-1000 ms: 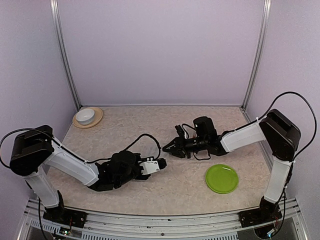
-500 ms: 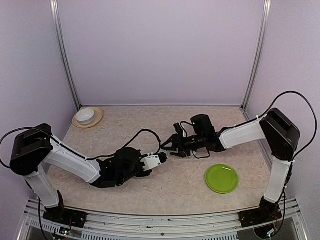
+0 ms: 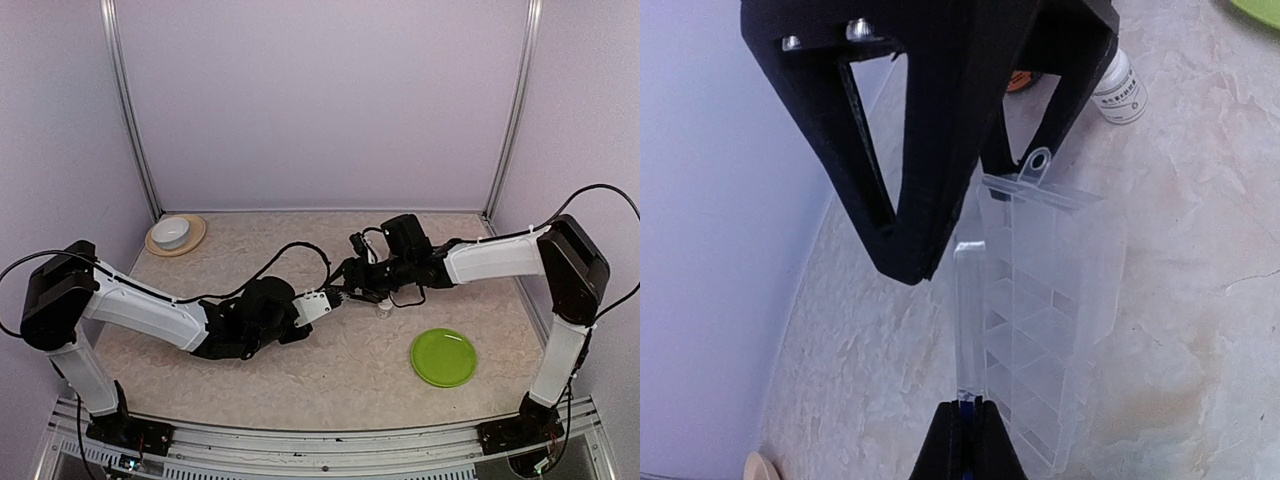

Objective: Sort the pills into containers
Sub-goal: Open the lid of the pill container.

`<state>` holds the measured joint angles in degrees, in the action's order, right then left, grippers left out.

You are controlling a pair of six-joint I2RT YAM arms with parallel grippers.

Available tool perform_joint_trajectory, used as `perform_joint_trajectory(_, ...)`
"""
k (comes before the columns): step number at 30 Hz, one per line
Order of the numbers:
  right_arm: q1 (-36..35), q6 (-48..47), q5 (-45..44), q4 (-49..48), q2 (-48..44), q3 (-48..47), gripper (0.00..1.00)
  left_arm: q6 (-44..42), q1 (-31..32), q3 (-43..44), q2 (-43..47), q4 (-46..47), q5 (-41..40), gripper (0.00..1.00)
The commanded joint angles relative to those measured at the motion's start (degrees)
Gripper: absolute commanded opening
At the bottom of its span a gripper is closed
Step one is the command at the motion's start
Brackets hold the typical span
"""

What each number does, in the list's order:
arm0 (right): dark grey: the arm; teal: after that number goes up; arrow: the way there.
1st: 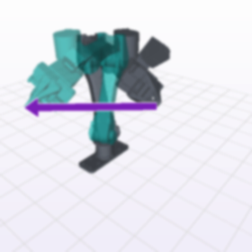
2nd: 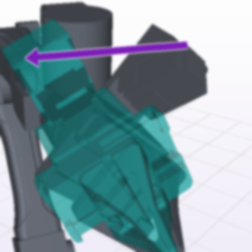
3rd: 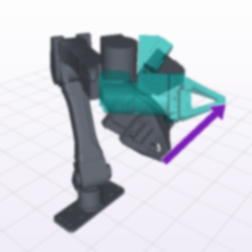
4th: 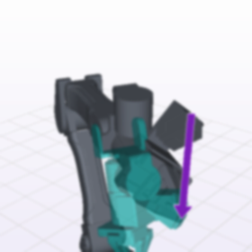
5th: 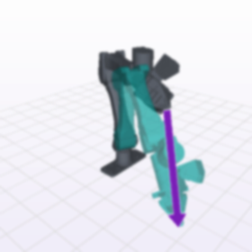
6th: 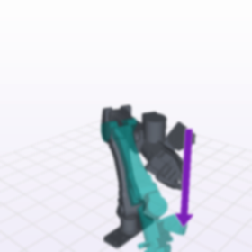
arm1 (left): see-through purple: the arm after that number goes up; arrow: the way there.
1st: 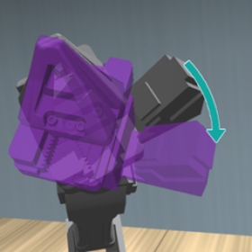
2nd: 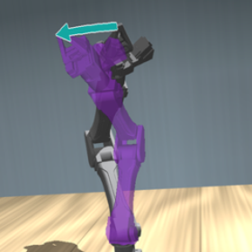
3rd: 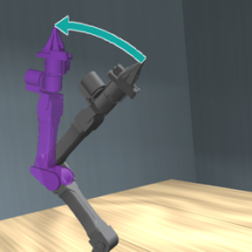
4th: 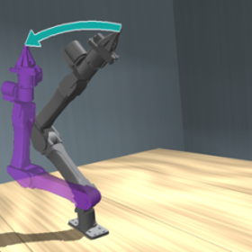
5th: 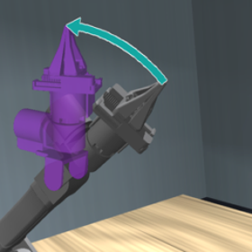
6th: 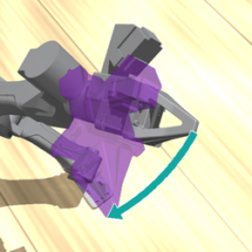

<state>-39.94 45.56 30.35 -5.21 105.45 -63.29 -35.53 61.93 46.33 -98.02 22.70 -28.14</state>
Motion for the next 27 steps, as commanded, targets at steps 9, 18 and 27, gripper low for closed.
perform_joint_trajectory(9,0.57,-6.54,-3.12,7.32,-5.5,-1.7,0.78,6.39,-0.94,7.61,2.77,-13.41,3.49,0.0)
perform_joint_trajectory(18,0.75,-7.86,-4.41,7.22,-7.56,-0.23,0.9,7.6,-1.18,10.34,3.61,-17.8,5.46,0.0)
perform_joint_trajectory(27,1.48,-10.25,-5.51,6.7,-11.18,3.12,0.89,10.79,-2.15,16.39,1.26,-26.06,7.28,0.0)
